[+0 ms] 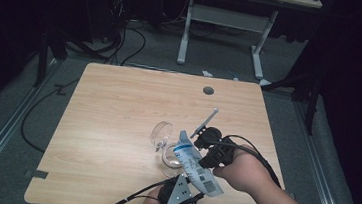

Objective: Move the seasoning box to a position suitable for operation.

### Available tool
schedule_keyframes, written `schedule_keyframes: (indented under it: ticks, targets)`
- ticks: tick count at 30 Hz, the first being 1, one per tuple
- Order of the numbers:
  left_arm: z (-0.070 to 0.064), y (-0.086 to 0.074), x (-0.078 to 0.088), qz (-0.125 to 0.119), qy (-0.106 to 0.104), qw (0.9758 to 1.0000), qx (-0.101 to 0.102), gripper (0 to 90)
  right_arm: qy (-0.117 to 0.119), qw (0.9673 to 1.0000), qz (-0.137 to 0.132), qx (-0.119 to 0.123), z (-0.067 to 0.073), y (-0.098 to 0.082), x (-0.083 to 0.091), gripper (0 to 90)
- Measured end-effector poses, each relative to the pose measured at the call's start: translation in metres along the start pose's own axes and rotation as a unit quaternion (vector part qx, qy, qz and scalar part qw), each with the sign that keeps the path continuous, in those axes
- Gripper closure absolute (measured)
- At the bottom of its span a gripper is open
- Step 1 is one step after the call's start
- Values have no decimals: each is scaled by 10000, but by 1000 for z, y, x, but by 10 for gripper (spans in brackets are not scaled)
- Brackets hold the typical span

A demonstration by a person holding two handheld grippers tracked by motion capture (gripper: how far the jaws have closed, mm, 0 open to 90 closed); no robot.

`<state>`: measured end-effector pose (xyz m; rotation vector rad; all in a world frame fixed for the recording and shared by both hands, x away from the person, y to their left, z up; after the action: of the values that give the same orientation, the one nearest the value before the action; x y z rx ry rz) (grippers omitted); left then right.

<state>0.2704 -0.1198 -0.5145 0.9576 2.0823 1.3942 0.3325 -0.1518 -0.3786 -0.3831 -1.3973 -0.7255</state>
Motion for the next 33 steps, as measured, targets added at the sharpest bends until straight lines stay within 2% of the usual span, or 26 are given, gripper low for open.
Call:
schedule_keyframes:
  ticks: [1, 4, 12, 17, 27, 33]
  targets:
    - [-1, 0, 0, 26, -16, 10000, 29, 564, -7, 10000, 5, -16, 0, 0, 0, 900]
    - [-3, 0, -1, 43, 34, 10000, 65, 579, -27, 10000, -14, -24, -2, -1, 0, 900]
    - [-9, 0, -4, 173, 50, 9996, 230, 593, -33, 9999, -92, -42, -5, -2, -2, 900]
    - [-13, 2, -4, 195, 14, 9995, 256, 602, 16, 9999, -115, -71, -4, 0, -3, 900]
    - [-13, 7, -6, 257, -9, 9989, 398, 617, 47, 9993, -344, -120, -8, 2, -2, 899]
    - [-12, 8, -9, 284, -1, 9986, 453, 622, -36, 9989, -416, -235, -9, 4, -6, 899]
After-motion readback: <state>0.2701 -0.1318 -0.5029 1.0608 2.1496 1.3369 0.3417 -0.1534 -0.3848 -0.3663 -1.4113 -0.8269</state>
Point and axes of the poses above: each handheld gripper's, and its own axes: x roughly backward along the jaws, y roughly out of its top, z roughly to its left, the point moved 5 cm from there along -x, roughly forward along the jaws, and after that the axes turned 9 degrees about y, right-handed, at the moved point
